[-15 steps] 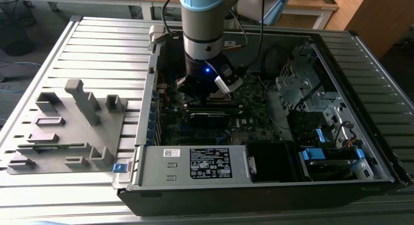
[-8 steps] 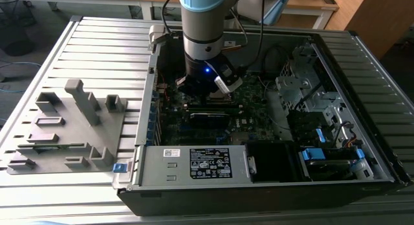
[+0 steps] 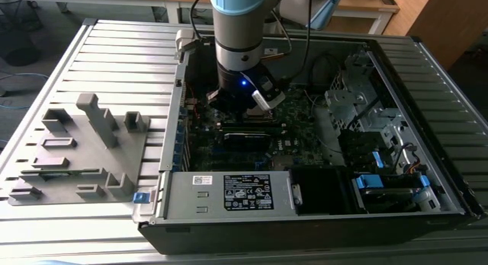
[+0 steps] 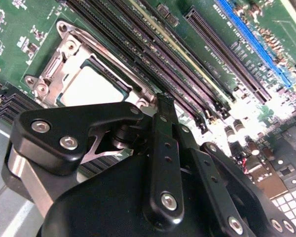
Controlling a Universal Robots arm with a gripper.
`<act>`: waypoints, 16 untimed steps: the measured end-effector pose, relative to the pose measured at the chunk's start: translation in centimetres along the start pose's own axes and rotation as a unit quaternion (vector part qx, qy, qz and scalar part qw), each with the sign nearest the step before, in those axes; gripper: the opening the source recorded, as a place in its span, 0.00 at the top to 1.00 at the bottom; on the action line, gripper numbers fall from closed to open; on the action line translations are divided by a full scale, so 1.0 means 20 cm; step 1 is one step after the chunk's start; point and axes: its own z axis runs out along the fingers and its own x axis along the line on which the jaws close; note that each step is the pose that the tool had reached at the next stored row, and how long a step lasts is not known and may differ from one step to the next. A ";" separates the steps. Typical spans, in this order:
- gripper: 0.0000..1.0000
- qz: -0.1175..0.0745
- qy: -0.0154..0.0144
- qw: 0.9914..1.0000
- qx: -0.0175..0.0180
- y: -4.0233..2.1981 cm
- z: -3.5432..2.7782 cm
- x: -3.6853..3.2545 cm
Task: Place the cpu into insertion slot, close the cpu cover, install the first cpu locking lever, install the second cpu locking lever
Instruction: 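Install the second cpu locking lever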
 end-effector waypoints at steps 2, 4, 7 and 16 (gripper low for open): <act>0.89 0.000 0.000 1.000 -0.001 0.000 0.000 0.001; 0.89 0.000 0.000 1.000 -0.001 0.000 0.000 0.001; 0.89 0.001 0.000 1.000 -0.001 0.000 -0.008 0.000; 0.89 0.029 -0.002 1.000 0.001 -0.004 -0.020 -0.002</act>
